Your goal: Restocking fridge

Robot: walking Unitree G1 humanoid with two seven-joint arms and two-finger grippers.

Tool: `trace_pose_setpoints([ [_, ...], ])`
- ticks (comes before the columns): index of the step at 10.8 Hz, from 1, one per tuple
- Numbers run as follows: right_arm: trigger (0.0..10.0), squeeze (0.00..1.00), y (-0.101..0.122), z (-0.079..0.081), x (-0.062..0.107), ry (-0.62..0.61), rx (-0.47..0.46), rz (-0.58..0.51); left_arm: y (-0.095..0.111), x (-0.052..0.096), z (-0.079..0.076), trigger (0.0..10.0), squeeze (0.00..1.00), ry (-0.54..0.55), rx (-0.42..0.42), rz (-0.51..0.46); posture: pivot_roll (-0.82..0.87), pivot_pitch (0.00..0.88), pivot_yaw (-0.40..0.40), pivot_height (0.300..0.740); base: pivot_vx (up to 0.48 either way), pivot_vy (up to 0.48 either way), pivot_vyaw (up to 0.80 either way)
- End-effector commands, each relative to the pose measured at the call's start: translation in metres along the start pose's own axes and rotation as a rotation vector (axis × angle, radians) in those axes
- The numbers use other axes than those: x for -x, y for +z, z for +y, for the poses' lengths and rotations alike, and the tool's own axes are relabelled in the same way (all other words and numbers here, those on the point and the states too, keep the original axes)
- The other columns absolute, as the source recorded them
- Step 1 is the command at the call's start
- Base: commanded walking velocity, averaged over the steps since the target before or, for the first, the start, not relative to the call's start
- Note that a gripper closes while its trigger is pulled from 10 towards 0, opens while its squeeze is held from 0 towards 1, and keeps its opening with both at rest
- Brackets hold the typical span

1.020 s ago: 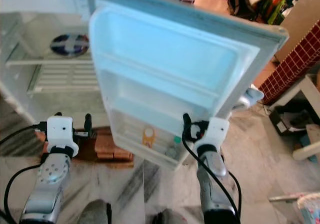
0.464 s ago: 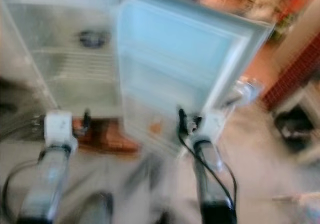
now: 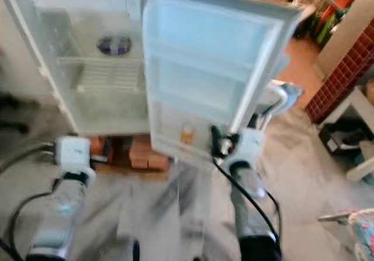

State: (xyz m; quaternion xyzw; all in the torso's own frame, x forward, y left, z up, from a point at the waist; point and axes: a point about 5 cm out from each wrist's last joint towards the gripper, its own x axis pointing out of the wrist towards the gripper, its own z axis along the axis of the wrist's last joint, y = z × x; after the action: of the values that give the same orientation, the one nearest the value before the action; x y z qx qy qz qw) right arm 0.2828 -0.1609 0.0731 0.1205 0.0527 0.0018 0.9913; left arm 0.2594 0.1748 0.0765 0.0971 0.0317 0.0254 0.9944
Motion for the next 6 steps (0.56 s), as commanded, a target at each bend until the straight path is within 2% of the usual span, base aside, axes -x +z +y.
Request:
trace_pose_setpoints([
  [1, 10.0, 0.00, 0.0025, 0.0007, -0.0013, -0.005, 0.006, -0.015, 0.0003, -0.0001, 0.0031, 10.0, 0.00, 0.004, -0.008, -0.003, 0.14, 0.036, -0.080, 0.740, 0.000, 0.000, 0.00],
  [2, 10.0, 0.00, 0.0050, -0.0009, -0.0024, -0.008, 0.013, -0.026, -0.0005, -0.0003, 0.0040, 10.0, 0.00, 0.005, -0.008, 0.001, 0.14, 0.036, -0.080, 0.740, 0.000, 0.000, 0.00],
  [6, 10.0, 0.00, 0.0098, -0.0036, -0.0036, -0.004, 0.020, -0.055, 0.0003, -0.0008, 0.0041, 10.0, 0.00, 0.004, -0.005, -0.006, 0.14, 0.039, -0.080, 0.740, 0.278, 0.000, 0.00],
])
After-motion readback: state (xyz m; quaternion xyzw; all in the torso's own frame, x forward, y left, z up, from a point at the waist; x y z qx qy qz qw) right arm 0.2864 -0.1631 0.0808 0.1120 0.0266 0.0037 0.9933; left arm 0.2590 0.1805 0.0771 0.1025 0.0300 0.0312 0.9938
